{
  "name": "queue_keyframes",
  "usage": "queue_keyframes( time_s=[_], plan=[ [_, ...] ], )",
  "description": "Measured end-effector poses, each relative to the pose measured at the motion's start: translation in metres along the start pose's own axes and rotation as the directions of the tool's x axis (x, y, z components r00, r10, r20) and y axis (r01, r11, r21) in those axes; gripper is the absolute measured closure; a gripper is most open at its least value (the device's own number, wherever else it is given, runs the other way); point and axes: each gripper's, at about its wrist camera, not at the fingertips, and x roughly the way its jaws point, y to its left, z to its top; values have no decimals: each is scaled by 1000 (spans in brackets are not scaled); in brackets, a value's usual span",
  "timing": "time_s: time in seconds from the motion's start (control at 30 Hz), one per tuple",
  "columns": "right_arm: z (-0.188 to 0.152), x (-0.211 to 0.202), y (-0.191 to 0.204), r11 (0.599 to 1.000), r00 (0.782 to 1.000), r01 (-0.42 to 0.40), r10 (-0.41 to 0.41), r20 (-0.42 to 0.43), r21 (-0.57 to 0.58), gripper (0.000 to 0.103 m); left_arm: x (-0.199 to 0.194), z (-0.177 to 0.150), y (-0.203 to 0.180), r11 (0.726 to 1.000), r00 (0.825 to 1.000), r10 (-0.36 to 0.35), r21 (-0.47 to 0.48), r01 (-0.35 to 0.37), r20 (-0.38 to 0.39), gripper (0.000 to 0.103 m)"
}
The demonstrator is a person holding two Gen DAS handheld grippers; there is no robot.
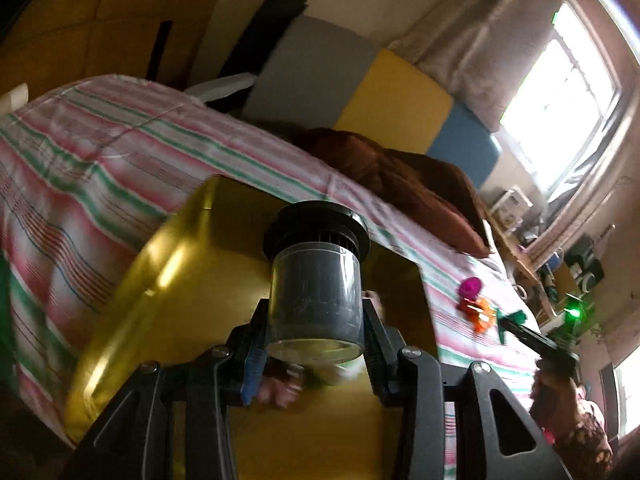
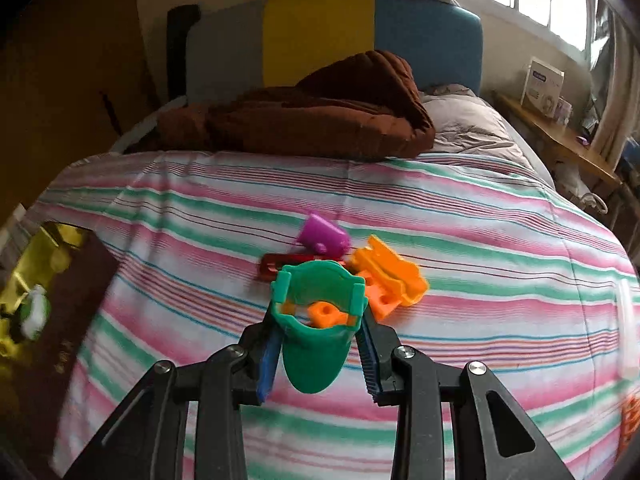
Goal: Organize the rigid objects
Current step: 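Carry the canister and funnel cup into the tray and release both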
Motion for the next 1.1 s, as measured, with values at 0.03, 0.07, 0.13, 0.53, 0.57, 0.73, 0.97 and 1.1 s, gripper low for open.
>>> queue_keyframes(
  time_s=[0.03, 0.07, 0.13, 0.53, 0.57, 0.73, 0.97, 1.1],
  plan=[
    [0, -4, 5, 1000, 1000, -9, 9, 5, -3, 68, 3, 4, 7, 1000, 1000, 6, -10, -6, -7, 61],
    [0, -11, 12, 1000, 1000, -23, 23, 14, -9, 68, 11, 9, 13, 1000, 999, 17, -10, -18, -33, 61],
    [0, -23, 27, 999, 998, -50, 51, 30, -19, 68, 23, 16, 24, 999, 996, 43, -17, -45, -79, 61],
    [-14, -76, 143, 959, 959, -261, 271, 85, -110, 68, 83, 36, 50, 994, 974, 95, -31, -104, -205, 61],
    [-16, -78, 151, 956, 957, -268, 279, 84, -120, 68, 85, 38, 51, 993, 973, 103, -28, -111, -207, 61],
    [-28, -78, 190, 938, 951, -285, 303, 68, -196, 68, 94, 47, 54, 992, 971, 104, -44, -116, -217, 61],
    [-38, -63, 220, 919, 937, -340, 349, 13, -202, 68, 54, 34, 63, 989, 991, 94, -108, -103, -91, 58],
    [-41, -54, 231, 913, 931, -360, 364, -13, -193, 68, 25, 10, 65, 985, 996, 90, -148, -90, -9, 58]
  ],
)
